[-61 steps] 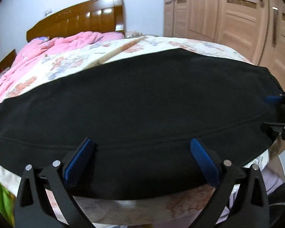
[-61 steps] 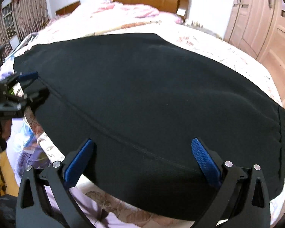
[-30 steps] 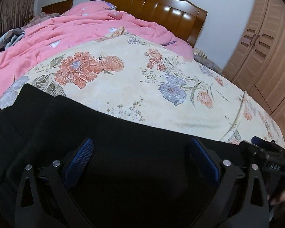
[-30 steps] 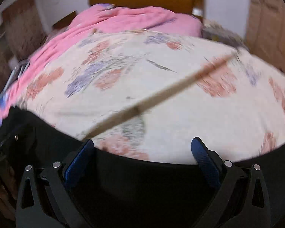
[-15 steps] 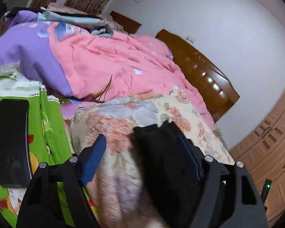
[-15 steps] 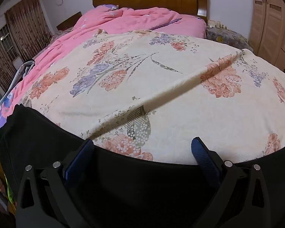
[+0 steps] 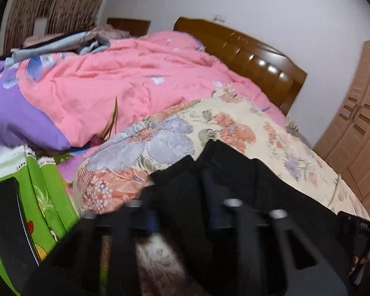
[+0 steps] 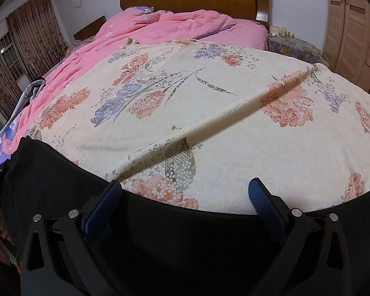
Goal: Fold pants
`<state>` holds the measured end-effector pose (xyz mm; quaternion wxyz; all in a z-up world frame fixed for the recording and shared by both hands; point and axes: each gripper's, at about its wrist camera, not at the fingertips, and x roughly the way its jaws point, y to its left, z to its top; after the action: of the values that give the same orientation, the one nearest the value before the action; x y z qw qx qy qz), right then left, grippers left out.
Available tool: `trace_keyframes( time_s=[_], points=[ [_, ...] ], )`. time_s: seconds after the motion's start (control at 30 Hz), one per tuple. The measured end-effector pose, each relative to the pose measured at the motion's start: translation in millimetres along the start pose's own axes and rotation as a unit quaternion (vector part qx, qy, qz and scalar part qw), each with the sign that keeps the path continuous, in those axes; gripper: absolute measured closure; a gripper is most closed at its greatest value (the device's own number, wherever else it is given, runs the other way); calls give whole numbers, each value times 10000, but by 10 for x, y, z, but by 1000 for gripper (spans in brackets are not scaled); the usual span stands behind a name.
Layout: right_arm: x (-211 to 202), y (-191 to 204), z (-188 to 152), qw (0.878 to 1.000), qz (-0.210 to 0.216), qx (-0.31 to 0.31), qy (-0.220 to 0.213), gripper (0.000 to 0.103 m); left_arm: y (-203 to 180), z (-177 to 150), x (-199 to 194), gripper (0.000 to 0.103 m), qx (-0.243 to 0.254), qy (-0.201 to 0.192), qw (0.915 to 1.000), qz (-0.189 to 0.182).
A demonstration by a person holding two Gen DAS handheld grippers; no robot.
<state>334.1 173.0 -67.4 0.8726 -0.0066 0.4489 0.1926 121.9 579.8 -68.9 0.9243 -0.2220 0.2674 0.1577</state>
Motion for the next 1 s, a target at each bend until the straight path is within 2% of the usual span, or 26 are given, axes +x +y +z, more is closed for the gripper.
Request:
trace_keyframes(
  time_s=[0.1,0.2,0.27,0.33,0.4,0.43,0.53,0.6,0.67,0.7,0.8,0.83,0.93,1.0],
  points=[
    [4,2,6,10000,-16,-7,5,4,-107,-8,-165,91,162,-310,9994,76],
    [2,1,5,10000,-4,-1,4,4,-474,47,-483,91,486,-825,9954,30],
    [-6,-28,5,9999,82,63,-20,4,-822,61,-726,92,753,-1118,9907,-168],
    [-23,-81,7,9995,251,190,-66,4,-1274,-17,-960,92,1086,-1297,9837,-614],
    [-53,-170,8,9975,578,388,-139,4,-1784,-247,-1118,92,1624,-1294,9735,-962],
    [-72,-269,11,9938,917,598,-183,4,-1971,-377,-1142,92,1811,-1221,9696,-1099],
    [-150,-502,62,9782,1720,1122,-310,4,-2478,-939,-1049,91,2388,-653,9577,-1466],
    [-261,-614,65,9643,2239,1406,-178,5,-2607,-1235,-920,91,2535,-269,9536,-1605],
    [-432,-634,15,9532,2630,1489,-78,5,-2650,-1495,-806,91,2722,-83,9504,-1504],
    [-552,-618,-58,9451,2914,1477,41,4,-2621,-1544,-792,91,2656,-103,9520,-1520],
    [-686,-490,-283,9317,3343,1301,566,4,-2427,-1501,-814,91,2029,-285,9629,-1757],
    [-689,-425,-393,9226,3521,1332,839,4,-2367,-1484,-842,91,1872,-375,9648,-1807],
    [-610,-185,-565,9011,3844,1427,1410,4,-2339,-1483,-923,89,1806,-538,9648,-1832],
    [-520,36,-599,9013,3784,1341,1626,5,-2357,-1516,-956,87,1889,-568,9618,-1899]
  ],
)
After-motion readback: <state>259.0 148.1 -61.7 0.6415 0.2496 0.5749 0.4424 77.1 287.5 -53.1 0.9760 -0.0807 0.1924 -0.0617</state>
